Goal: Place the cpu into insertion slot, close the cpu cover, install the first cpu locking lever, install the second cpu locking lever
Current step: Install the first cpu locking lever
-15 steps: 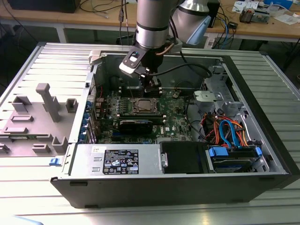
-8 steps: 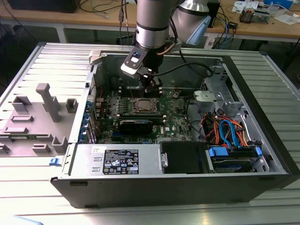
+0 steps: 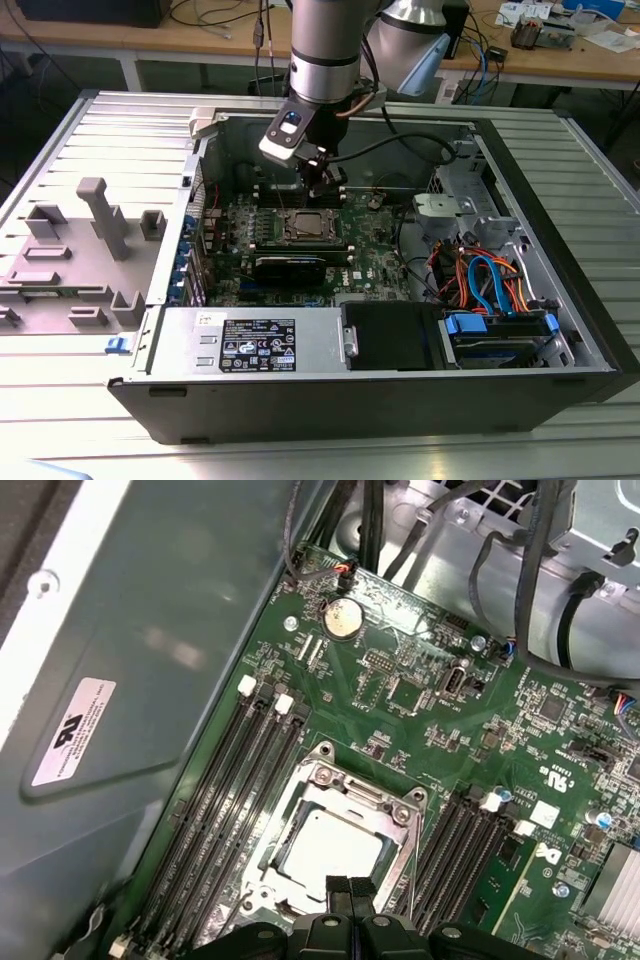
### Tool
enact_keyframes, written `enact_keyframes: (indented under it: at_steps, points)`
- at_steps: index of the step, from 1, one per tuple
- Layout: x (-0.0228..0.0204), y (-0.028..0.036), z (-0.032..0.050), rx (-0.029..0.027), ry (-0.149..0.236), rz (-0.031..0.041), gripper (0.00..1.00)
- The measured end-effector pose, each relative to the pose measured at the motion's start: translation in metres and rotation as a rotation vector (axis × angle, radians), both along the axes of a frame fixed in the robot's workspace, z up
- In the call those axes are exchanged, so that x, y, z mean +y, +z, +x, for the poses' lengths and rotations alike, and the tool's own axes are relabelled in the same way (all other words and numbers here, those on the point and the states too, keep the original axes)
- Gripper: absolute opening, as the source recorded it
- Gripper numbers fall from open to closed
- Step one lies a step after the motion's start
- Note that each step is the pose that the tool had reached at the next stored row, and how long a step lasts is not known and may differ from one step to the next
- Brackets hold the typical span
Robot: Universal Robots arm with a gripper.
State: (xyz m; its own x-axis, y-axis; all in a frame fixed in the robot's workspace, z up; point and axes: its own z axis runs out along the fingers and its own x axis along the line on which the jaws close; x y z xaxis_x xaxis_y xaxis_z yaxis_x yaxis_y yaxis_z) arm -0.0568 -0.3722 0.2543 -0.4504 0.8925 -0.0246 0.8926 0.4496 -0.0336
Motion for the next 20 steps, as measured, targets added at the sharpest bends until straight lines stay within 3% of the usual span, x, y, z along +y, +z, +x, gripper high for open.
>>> enact_keyframes:
  at_steps: [20]
  points:
    - [0.0000, 0.0000, 0.0000, 0.0001, 0.070, 0.0000, 0.11]
